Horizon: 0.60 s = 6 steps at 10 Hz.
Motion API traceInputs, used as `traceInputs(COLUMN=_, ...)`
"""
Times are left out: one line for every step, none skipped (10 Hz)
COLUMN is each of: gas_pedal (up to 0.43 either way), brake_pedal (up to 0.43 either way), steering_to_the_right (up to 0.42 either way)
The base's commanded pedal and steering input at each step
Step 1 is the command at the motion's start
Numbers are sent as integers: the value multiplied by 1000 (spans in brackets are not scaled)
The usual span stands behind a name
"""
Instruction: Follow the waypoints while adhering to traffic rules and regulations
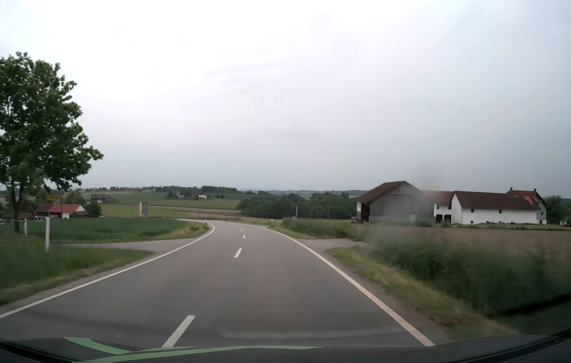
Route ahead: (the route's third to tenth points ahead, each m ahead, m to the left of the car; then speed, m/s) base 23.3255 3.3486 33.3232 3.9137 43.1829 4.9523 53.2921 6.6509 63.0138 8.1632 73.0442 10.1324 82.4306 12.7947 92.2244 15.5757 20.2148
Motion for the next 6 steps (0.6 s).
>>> traceInputs(gas_pedal=0, brake_pedal=0, steering_to_the_right=-15)
traceInputs(gas_pedal=0, brake_pedal=0, steering_to_the_right=-17)
traceInputs(gas_pedal=0, brake_pedal=0, steering_to_the_right=-17)
traceInputs(gas_pedal=0, brake_pedal=0, steering_to_the_right=-18)
traceInputs(gas_pedal=0, brake_pedal=0, steering_to_the_right=-19)
traceInputs(gas_pedal=0, brake_pedal=0, steering_to_the_right=-20)
